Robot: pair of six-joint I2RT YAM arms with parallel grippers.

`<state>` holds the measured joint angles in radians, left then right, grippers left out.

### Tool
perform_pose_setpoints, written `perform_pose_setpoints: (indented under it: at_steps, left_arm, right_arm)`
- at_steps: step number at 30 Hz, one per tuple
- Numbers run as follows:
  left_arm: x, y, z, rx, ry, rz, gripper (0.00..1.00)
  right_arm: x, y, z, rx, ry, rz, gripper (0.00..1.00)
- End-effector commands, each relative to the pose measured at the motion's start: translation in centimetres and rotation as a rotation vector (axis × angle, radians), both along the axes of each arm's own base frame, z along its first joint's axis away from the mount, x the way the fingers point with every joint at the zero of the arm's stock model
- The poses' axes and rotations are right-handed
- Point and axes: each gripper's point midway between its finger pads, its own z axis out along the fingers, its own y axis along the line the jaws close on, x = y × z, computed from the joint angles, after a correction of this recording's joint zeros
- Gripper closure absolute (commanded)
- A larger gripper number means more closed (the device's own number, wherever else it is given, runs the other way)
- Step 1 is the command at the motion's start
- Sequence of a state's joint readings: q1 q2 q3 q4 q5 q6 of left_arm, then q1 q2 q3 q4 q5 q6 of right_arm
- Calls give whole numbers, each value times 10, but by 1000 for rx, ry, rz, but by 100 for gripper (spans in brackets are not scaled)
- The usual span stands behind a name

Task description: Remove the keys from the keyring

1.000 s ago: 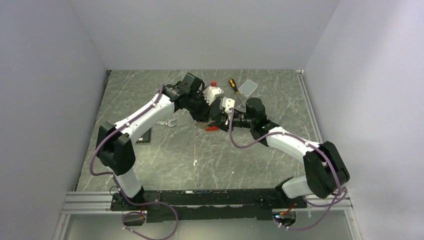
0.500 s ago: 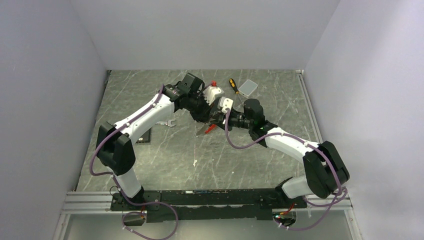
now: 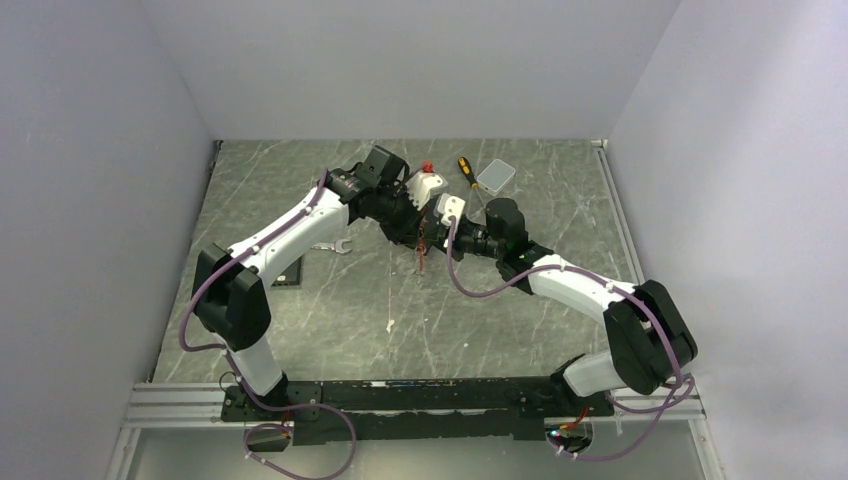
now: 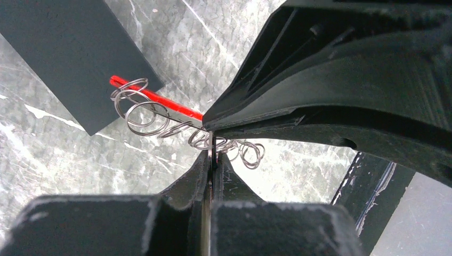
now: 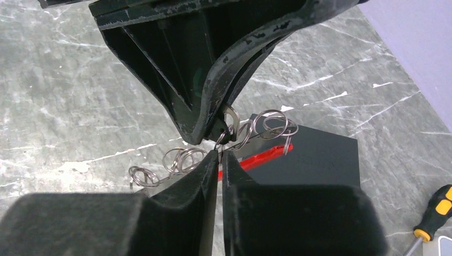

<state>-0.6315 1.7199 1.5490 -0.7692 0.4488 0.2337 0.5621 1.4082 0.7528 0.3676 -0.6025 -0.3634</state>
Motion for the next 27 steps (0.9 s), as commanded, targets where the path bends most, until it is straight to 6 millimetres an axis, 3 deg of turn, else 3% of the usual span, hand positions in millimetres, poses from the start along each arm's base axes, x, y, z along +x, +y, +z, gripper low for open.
perform_pose_setpoints:
  at_steps: [1, 3, 19, 27]
  left_arm:
    - [0, -8, 24, -74, 4, 20, 100]
    - [0, -7, 25, -78, 9, 29, 100]
    - [11, 17, 15, -92, 85, 137, 100]
    - [7, 12, 0, -103, 176, 151, 100]
  right_arm:
    - [4, 8, 22, 37, -73, 29, 95]
    - [5, 9, 24, 38, -73, 26, 100]
    - [12, -3, 46, 123, -65, -39, 100]
    - [11, -6, 54, 191, -44, -29, 100]
